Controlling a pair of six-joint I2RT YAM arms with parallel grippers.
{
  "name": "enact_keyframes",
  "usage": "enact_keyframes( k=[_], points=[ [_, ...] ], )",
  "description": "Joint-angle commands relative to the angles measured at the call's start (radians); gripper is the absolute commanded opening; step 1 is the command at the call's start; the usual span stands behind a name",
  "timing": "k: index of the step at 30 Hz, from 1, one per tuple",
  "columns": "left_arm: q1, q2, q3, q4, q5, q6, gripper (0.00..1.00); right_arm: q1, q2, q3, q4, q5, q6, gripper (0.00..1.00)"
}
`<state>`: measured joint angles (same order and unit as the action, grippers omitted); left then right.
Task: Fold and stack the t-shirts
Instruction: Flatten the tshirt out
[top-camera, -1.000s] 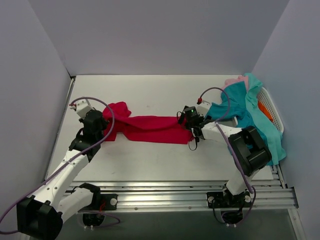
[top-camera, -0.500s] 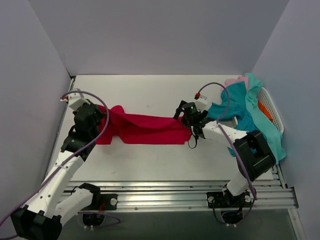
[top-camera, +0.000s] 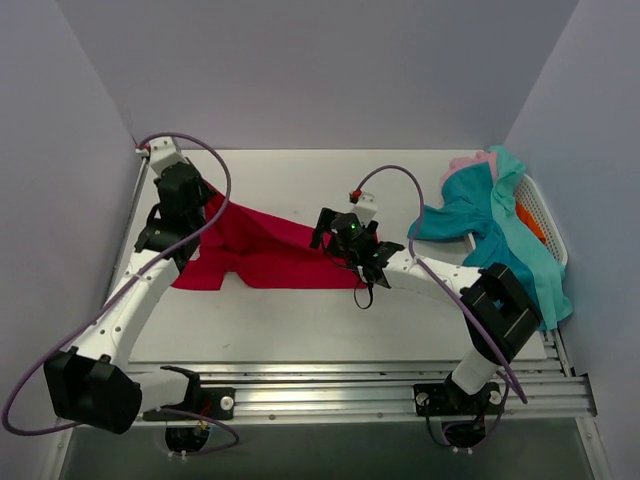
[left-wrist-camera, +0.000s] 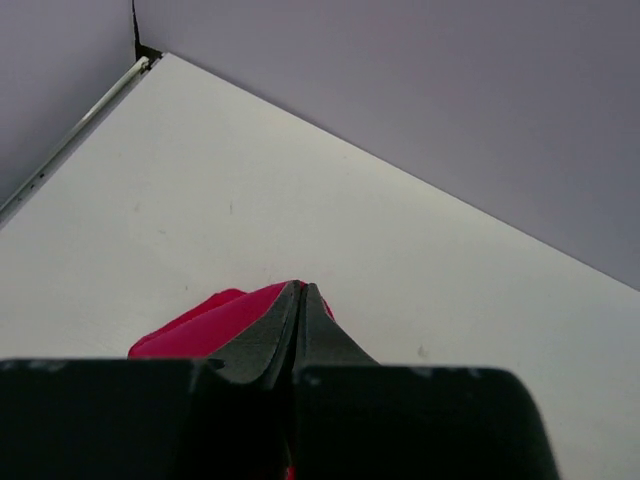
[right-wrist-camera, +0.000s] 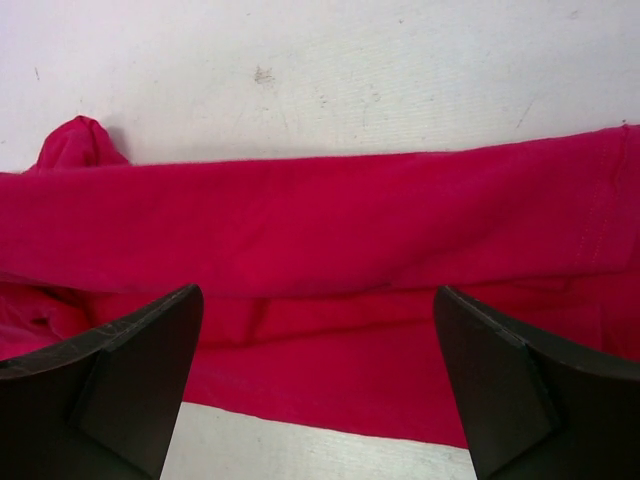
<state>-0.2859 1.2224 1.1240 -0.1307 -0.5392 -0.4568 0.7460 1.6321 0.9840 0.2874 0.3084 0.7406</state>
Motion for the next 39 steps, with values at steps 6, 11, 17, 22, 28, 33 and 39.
enact_keyframes(
  k=[6,11,17,22,28,33,39],
  points=[
    [0.143,0.327,0.304,0.094,0.163,0.049,0.02,-0.008,0.020,0.038,-0.011,0.046,-0.001,0.95],
    [0.189,0.572,0.508,0.069,0.231,0.030,0.02,-0.013,0.028,0.044,-0.019,0.069,-0.018,0.95],
    [0.221,0.828,0.683,0.019,0.297,0.027,0.02,-0.007,0.069,0.050,0.032,0.031,-0.010,0.93],
    [0.264,0.908,0.680,0.071,0.360,-0.002,0.02,0.003,0.140,0.085,0.053,0.003,-0.007,0.84],
    [0.330,0.940,0.628,0.147,0.413,-0.025,0.02,-0.034,0.164,0.093,0.015,0.072,-0.018,0.81],
    [0.347,0.976,0.623,0.166,0.443,-0.043,0.02,-0.100,0.192,0.085,0.016,0.060,-0.018,0.78],
    [0.356,0.999,0.617,0.180,0.447,-0.048,0.02,-0.157,0.242,0.093,0.029,0.044,-0.023,0.74]
  ],
)
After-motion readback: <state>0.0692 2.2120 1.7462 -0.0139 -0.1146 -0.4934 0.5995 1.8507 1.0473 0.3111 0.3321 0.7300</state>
